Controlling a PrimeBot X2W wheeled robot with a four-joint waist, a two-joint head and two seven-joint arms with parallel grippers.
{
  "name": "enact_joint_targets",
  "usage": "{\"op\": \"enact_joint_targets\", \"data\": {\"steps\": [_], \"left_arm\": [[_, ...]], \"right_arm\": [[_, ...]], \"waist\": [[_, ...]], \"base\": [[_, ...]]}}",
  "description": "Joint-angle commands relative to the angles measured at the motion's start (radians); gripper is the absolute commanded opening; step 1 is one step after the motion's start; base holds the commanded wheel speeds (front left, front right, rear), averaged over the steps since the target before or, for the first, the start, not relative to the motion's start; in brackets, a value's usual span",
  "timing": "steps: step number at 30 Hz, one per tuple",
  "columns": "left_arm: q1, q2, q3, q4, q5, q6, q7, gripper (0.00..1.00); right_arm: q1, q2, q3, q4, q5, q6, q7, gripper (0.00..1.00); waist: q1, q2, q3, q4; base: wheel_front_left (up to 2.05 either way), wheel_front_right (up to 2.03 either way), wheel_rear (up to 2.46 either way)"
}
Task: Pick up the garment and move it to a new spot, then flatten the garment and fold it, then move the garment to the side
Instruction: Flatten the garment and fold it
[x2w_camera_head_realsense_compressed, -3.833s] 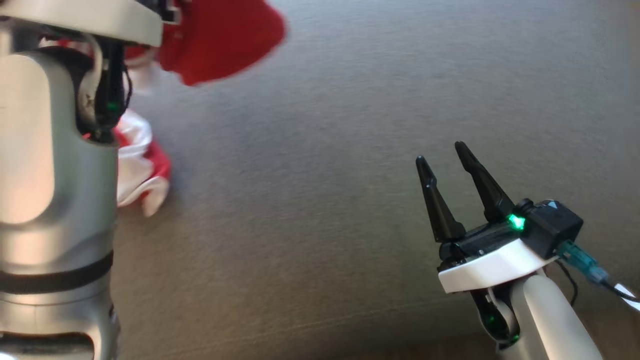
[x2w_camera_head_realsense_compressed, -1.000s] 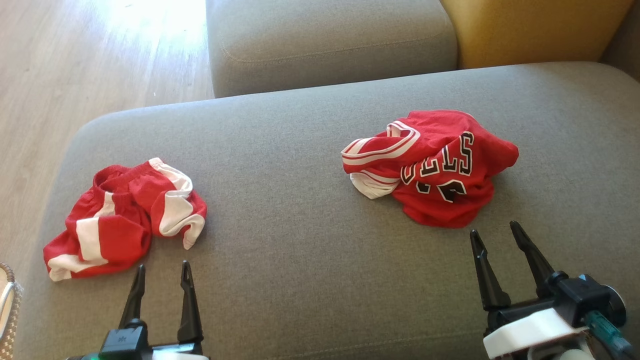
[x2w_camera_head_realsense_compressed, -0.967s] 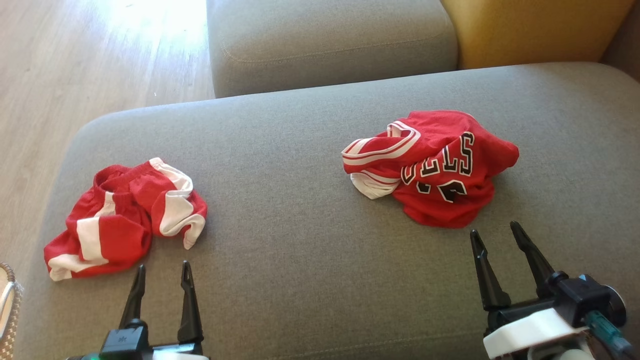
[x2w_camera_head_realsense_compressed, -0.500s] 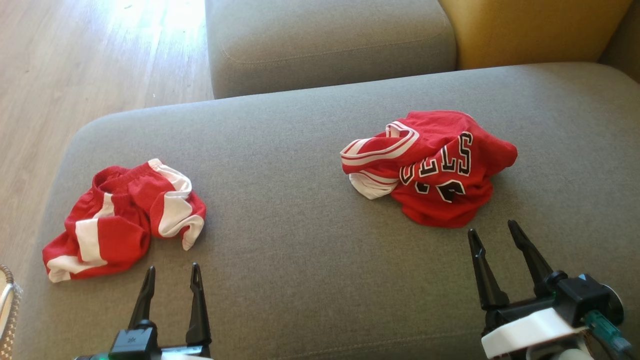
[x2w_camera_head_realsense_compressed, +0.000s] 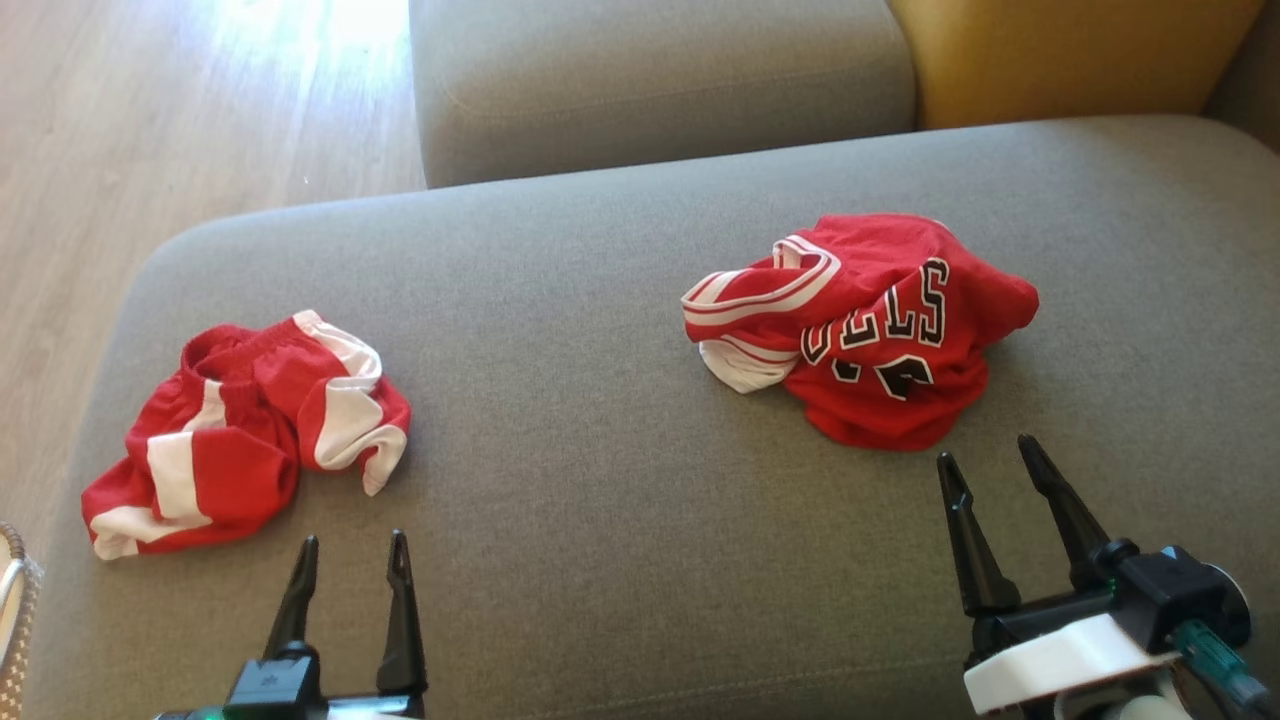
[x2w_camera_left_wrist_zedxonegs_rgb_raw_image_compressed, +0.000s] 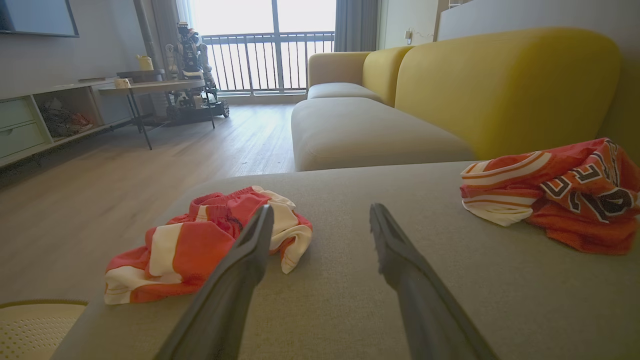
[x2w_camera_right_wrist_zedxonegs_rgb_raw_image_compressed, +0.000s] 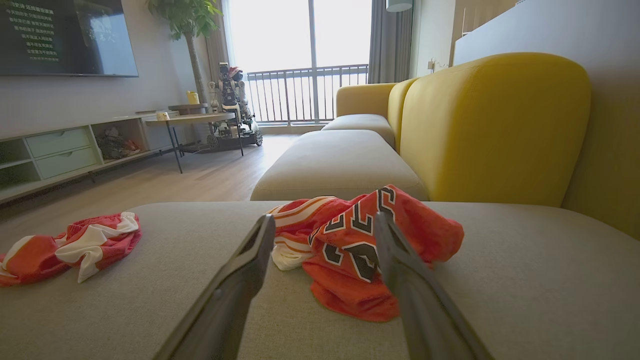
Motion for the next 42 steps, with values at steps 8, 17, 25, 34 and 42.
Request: {"op": "enact_joint_targets", "data": {"steps": [8,17,25,34,42], "left_arm": [[-0.2,0.025,-0.039,0.097,0.013,-0.161,-0.005,1.0],[-0.618,0.023,-0.202,0.33,0.033,-0.295,-0.005,1.0],[-0.869,0.016,-0.323,0.564,0.012,-0.304,-0.005,1.0],[-0.997,0.03,-0.403,0.675,-0.062,-0.305,-0.005,1.0],[-1.073,0.074,-0.399,0.697,-0.1,-0.304,-0.005,1.0]], "right_arm": [[-0.048,-0.004,0.044,-0.053,-0.011,0.0,-0.009,1.0],[-0.17,-0.004,0.043,-0.106,-0.017,0.0,-0.009,1.0],[-0.227,-0.004,0.041,-0.118,-0.019,0.0,-0.009,1.0],[-0.245,-0.004,0.043,-0.115,-0.009,0.0,-0.009,1.0],[-0.26,-0.004,0.056,-0.119,0.013,0.0,-0.009,1.0]], "waist": [[0.0,-0.0001,0.09,-0.012],[0.0,-0.0001,0.318,-0.042],[0.0,-0.0001,0.421,-0.083],[0.0,-0.0001,0.452,-0.138],[0.0,-0.0001,0.474,-0.193]], "base": [[0.0,0.0,0.0],[0.0,0.0,0.0],[0.0,0.0,0.0],[0.0,0.0,0.0],[0.0,0.0,0.0]]}}
